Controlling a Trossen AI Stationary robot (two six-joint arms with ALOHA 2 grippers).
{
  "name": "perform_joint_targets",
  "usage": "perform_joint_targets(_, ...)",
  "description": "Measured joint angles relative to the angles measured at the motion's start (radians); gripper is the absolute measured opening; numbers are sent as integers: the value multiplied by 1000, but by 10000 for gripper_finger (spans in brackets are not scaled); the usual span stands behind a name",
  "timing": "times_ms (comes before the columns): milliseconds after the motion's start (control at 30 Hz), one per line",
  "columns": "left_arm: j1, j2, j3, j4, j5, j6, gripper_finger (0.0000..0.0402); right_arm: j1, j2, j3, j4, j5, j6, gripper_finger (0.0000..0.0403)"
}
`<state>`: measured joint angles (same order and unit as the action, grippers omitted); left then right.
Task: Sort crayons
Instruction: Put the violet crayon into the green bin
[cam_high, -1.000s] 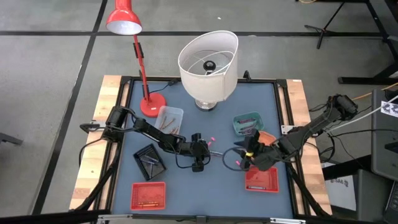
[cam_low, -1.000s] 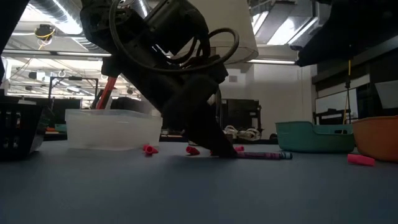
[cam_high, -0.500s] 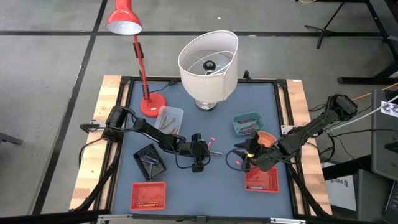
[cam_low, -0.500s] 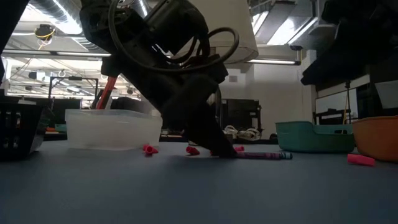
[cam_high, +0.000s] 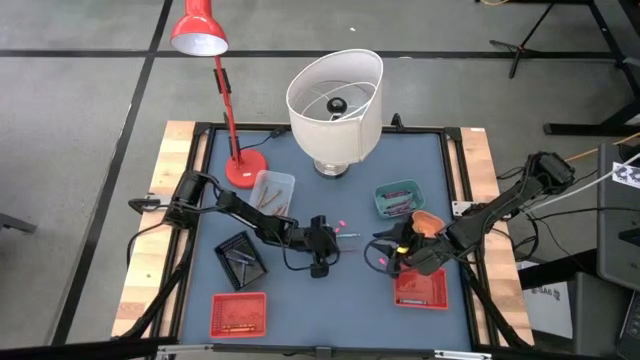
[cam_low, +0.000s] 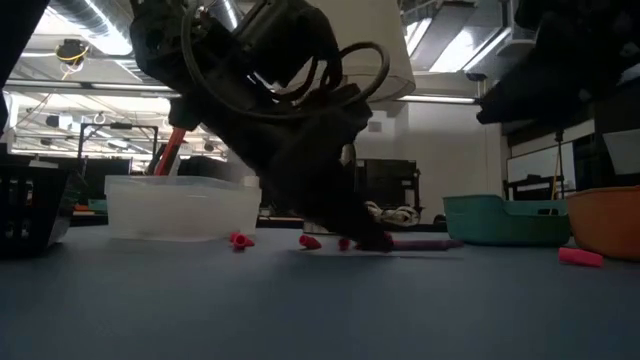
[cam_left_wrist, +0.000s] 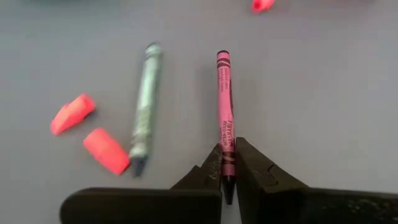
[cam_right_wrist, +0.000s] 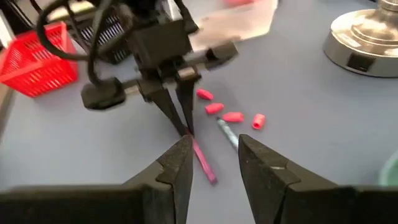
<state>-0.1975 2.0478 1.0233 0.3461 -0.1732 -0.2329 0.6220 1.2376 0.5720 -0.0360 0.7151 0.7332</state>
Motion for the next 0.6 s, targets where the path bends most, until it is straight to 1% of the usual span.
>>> perform_joint_targets(133, -4, -1, 2, 103, 11, 0, 3, 0, 39, 0, 101, -9, -28, 127)
perform_joint_targets(233, -6, -1, 2, 138, 15, 0, 3, 0, 75, 0, 140, -41, -35, 127)
perform_joint_targets(467, -5, -1, 2, 213, 14, 0, 3, 0, 144, 0, 169, -131, -35, 127)
perform_joint_targets(600, -6, -2, 2, 256, 15, 0, 3, 0, 156, 0, 169, -132, -83, 127)
